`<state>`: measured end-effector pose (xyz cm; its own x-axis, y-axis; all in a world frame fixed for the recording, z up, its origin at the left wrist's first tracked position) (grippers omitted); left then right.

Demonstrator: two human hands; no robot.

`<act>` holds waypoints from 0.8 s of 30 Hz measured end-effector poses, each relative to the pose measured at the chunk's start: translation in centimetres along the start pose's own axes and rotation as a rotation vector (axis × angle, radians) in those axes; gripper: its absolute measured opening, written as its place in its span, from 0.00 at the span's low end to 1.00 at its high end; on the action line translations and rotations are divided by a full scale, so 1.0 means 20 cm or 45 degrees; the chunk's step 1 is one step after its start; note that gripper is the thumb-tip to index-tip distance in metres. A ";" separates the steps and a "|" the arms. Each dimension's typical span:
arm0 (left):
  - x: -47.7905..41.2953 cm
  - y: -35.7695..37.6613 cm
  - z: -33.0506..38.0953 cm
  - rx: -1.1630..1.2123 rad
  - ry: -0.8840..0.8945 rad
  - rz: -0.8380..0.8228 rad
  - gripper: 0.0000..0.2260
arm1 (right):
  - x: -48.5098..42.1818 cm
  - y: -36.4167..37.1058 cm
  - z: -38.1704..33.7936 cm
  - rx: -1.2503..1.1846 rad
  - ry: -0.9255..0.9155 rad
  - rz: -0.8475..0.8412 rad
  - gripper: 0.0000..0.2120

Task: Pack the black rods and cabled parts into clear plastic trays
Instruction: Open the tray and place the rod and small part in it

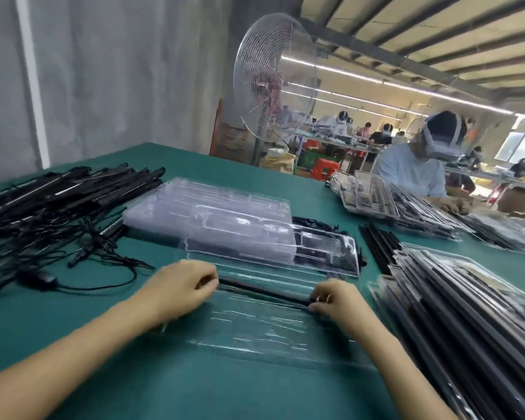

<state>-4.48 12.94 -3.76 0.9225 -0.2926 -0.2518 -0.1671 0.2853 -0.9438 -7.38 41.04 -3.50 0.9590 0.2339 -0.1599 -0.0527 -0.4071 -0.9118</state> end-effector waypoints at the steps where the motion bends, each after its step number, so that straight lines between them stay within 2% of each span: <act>1: 0.03 0.02 -0.06 -0.032 -0.032 0.111 0.08 | 0.00 0.00 0.00 -0.027 0.002 0.023 0.08; 3: 0.07 0.05 -0.12 0.016 -0.013 0.212 0.08 | -0.01 0.01 0.00 0.005 -0.024 0.045 0.08; 6: 0.09 0.06 -0.11 -0.075 0.155 0.136 0.09 | -0.02 0.03 -0.05 0.093 -0.064 0.014 0.08; 10: 0.06 0.03 -0.07 -0.134 0.313 0.132 0.12 | -0.01 0.07 -0.06 -0.062 -0.075 -0.041 0.06; 13: 0.04 0.00 -0.10 -0.018 0.250 0.267 0.14 | 0.03 0.06 -0.02 -0.061 -0.067 0.027 0.07; 15: -0.02 -0.03 -0.13 0.059 0.166 0.355 0.11 | 0.05 0.06 0.00 -0.079 -0.069 0.063 0.09; 17: -0.08 -0.03 -0.16 0.163 0.080 0.300 0.04 | 0.07 0.05 0.01 -0.121 -0.065 0.081 0.09; 20: -0.14 0.03 -0.16 0.203 0.036 0.113 0.05 | 0.09 0.04 0.05 -0.047 -0.020 0.120 0.10; 24: -0.10 0.07 -0.21 0.302 0.009 0.162 0.08 | 0.11 -0.01 0.12 0.114 0.138 0.206 0.07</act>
<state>-8.06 10.18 -5.43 0.8968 -0.2465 -0.3673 -0.1946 0.5257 -0.8281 -5.84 43.77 -4.51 0.9602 0.0737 -0.2695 -0.2280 -0.3508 -0.9083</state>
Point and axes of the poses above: each hand's wrist, its own x-axis away from the middle knuckle, its own y-axis out of the palm, z = x × y, the point moved 4 cm from there along -x, towards the middle knuckle, and after that the axes turned 6 degrees about -x, right-handed, at the moved point
